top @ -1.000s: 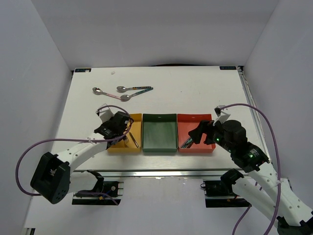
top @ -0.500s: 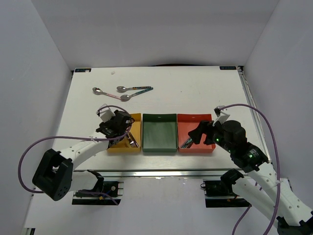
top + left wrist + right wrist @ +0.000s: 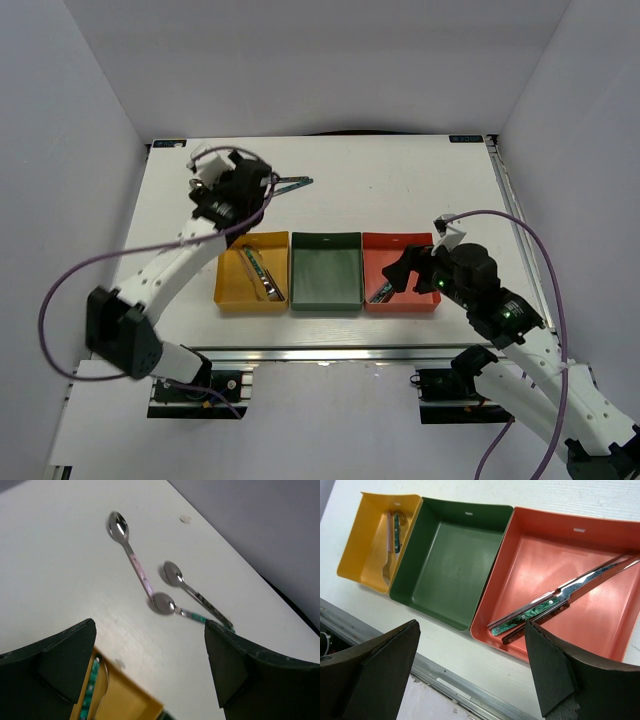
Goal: Sort the eating utensils into containers
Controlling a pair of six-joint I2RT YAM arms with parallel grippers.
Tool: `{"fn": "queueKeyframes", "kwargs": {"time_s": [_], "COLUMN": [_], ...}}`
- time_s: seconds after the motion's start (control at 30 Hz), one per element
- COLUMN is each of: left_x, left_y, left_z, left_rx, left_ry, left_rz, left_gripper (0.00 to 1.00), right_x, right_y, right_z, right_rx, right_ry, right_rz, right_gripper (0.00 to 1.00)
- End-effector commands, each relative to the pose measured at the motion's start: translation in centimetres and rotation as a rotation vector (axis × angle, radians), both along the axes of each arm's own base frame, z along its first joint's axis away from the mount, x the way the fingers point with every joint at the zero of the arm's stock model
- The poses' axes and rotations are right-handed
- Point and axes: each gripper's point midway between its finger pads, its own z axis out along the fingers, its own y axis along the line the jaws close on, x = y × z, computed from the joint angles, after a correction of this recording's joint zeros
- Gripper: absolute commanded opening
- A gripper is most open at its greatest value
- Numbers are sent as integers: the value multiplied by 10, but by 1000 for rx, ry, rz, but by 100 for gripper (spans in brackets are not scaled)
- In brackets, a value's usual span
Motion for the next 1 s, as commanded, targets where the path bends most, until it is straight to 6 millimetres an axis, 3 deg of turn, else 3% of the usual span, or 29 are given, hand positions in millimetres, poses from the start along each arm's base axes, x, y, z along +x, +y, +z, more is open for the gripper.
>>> {"fn": "queueKeyframes", "kwargs": {"time_s": [0.0, 0.07, 0.1, 0.13, 0.17, 0.2, 0.23, 0.3, 0.37, 0.47, 0.6, 0.8, 0.97], "left_x": [28, 45, 64, 74, 84, 101, 111, 136, 149, 158, 154, 151, 151], "left_y": [31, 43, 40, 46, 47, 44, 49, 51, 50, 54, 55, 63, 71], "left_z": [-32, -47, -30, -63, -71, -63, -87, -92, -117, -131, -152, -198, -218], "left_rx": [175, 188, 158, 192, 188, 144, 151, 102, 91, 76, 64, 48, 56], "left_ry": [177, 261, 230, 332, 351, 328, 381, 362, 394, 410, 426, 482, 523], "left_rz": [147, 191, 210, 230, 240, 237, 248, 233, 212, 230, 236, 245, 248], "left_gripper": [98, 98, 98, 98, 98, 98, 97, 95, 94, 93, 87, 82, 69], "right_x": [5, 6, 5, 5, 4, 2, 2, -1, -4, -9, -11, -13, -18], "right_y": [3, 1, 0, -2, -3, -5, -6, -7, -8, -10, -12, -11, -10], "right_z": [3, 1, -2, -1, -2, -3, -3, -4, -5, -9, -11, -6, -6], "right_rx": [6, -4, -15, -18, -21, -27, -28, -27, -25, -24, -25, -20, -6], "right_ry": [-29, -31, -24, -30, -30, -26, -27, -25, -23, -9, -6, -7, 2], "right_rz": [6, 0, -1, -5, -7, -9, -10, -8, -4, -1, -6, 2, 15], "right_gripper": [89, 89, 89, 89, 89, 89, 89, 89, 89, 89, 89, 89, 89]}}
